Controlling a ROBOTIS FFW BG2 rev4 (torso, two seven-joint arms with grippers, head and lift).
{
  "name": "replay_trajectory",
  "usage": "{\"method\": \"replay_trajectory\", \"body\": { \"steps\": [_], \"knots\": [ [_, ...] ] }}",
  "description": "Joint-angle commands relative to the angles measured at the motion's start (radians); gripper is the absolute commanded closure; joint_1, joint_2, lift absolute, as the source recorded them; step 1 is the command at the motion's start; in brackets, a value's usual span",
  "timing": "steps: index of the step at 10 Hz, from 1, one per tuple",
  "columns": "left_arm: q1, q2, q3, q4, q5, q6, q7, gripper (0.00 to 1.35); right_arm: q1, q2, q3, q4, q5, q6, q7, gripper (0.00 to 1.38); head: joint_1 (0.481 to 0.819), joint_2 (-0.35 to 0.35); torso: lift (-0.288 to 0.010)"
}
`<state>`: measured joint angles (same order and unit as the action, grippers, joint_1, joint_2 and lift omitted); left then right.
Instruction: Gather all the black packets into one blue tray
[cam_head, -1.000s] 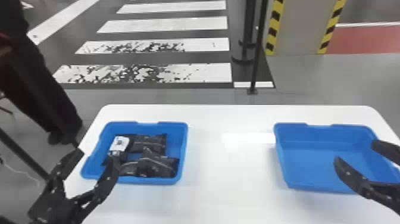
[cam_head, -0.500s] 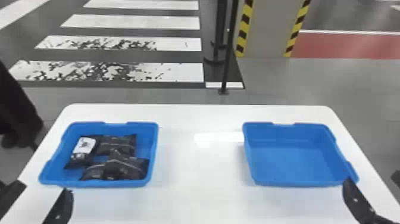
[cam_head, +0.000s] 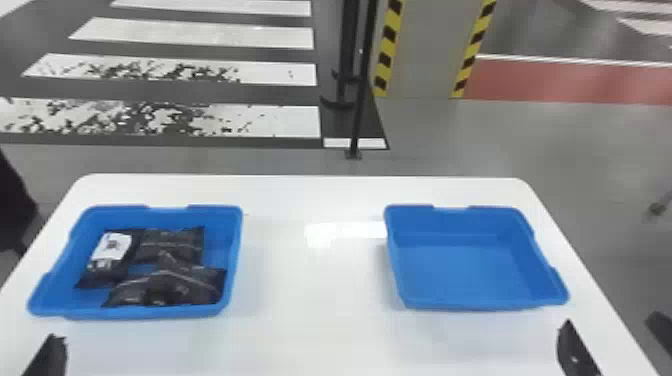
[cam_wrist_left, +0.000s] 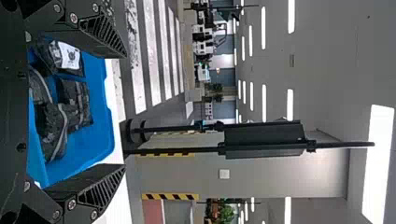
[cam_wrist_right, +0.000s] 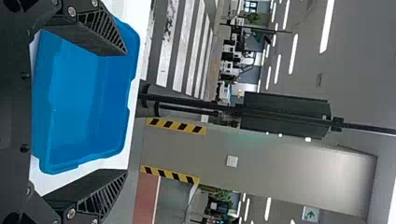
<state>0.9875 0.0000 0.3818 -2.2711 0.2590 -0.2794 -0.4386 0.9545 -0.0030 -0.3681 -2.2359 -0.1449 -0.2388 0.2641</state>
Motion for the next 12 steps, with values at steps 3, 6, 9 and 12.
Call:
{"method": "replay_trajectory", "body": {
  "steps": [3, 6, 9, 12],
  "knots": [
    [-0.013, -0.003, 0.015, 0.022, -0.018, 0.012, 0.000, 0.20, -0.010, 0.004, 0.045, 0.001, -0.067, 0.018, -0.043, 0.13, 0.695, -0.045, -0.110],
    [-0.028, -0.003, 0.003, 0.049, -0.012, 0.007, -0.002, 0.20, -0.015, 0.004, 0.047, -0.006, -0.080, 0.030, -0.043, 0.13, 0.695, -0.033, -0.110],
    [-0.035, -0.003, -0.007, 0.051, -0.012, 0.012, -0.002, 0.21, -0.017, 0.004, 0.065, -0.006, -0.088, 0.030, -0.043, 0.13, 0.695, -0.035, -0.110],
    [-0.043, -0.003, -0.017, 0.059, -0.004, 0.014, -0.002, 0.21, -0.017, 0.004, 0.077, -0.004, -0.104, 0.033, -0.045, 0.13, 0.695, -0.022, -0.110]
  ]
}}
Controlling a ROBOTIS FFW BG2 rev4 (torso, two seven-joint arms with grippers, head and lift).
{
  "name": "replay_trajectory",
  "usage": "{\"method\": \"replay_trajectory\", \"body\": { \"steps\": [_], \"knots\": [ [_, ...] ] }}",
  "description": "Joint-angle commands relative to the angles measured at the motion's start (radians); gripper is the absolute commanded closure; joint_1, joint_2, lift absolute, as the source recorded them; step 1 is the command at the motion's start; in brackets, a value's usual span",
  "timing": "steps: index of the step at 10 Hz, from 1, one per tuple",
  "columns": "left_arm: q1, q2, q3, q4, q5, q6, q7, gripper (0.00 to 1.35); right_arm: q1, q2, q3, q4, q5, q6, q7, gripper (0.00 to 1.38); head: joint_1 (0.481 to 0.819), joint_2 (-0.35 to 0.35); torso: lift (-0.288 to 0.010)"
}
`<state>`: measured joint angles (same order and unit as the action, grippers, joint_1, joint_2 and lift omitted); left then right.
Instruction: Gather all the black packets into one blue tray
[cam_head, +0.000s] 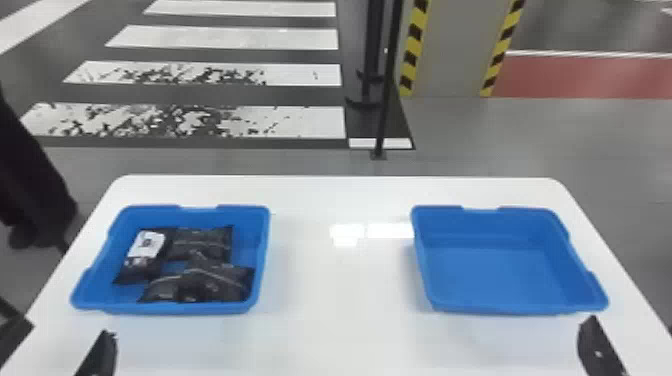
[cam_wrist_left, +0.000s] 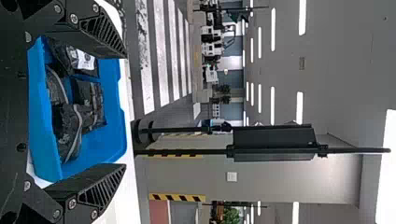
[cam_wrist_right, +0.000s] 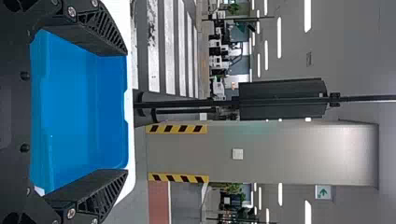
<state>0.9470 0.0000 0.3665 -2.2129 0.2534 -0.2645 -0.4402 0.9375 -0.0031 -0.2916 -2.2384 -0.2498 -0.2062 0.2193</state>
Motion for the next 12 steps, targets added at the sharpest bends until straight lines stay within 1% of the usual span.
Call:
{"method": "replay_trajectory", "body": {
  "steps": [1, 12],
  "knots": [
    [-0.005, -0.003, -0.004, 0.003, 0.004, -0.001, 0.000, 0.21, 0.000, 0.004, 0.000, -0.001, -0.001, 0.000, 0.000, 0.13, 0.695, -0.022, -0.110],
    [-0.002, -0.003, -0.006, 0.013, 0.020, 0.004, -0.002, 0.21, 0.002, 0.004, 0.020, 0.004, -0.031, 0.000, 0.002, 0.13, 0.695, -0.010, -0.110]
  ]
}}
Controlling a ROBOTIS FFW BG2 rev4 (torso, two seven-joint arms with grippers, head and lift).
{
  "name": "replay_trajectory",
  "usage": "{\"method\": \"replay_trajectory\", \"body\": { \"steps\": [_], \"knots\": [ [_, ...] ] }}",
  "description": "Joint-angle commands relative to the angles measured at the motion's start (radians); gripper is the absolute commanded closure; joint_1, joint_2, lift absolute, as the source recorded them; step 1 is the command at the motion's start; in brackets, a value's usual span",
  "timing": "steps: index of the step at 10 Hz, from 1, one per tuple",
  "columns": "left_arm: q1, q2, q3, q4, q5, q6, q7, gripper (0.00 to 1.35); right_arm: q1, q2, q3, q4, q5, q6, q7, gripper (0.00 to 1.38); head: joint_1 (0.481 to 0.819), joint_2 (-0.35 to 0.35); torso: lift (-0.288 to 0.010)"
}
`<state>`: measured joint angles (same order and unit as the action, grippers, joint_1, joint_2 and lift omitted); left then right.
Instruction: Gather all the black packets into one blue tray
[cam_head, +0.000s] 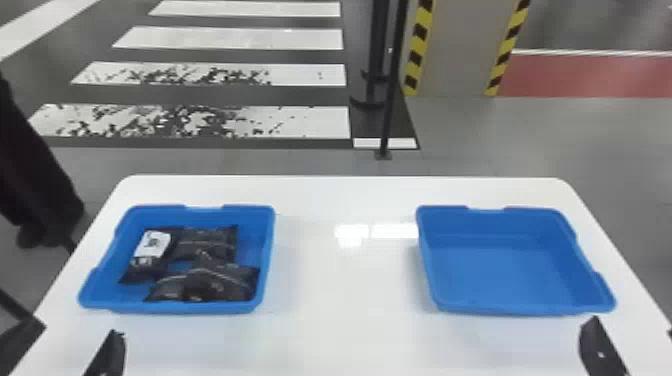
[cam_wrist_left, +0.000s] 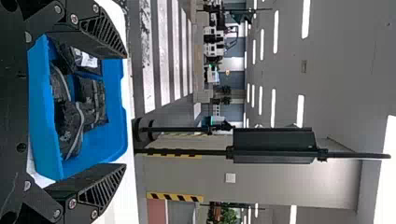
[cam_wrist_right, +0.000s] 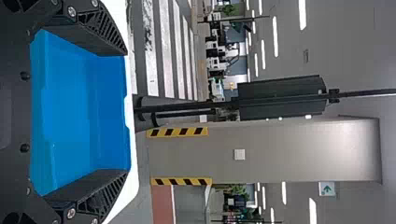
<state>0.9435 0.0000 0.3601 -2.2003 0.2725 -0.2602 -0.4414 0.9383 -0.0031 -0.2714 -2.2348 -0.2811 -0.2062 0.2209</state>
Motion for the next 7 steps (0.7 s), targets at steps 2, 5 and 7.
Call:
{"method": "replay_trajectory", "body": {
  "steps": [2, 5, 7],
  "knots": [
    [-0.001, -0.003, -0.001, 0.000, 0.003, 0.002, 0.001, 0.21, 0.002, 0.004, 0.006, 0.005, -0.012, 0.000, 0.000, 0.13, 0.695, -0.009, -0.110],
    [-0.001, -0.003, -0.001, 0.002, 0.005, 0.000, 0.000, 0.21, -0.001, 0.004, 0.010, 0.005, -0.016, 0.000, 0.000, 0.13, 0.695, -0.006, -0.110],
    [-0.001, -0.003, -0.001, 0.005, 0.009, 0.002, 0.000, 0.21, -0.001, 0.004, 0.010, 0.005, -0.016, 0.000, 0.000, 0.13, 0.695, -0.004, -0.110]
  ]
}}
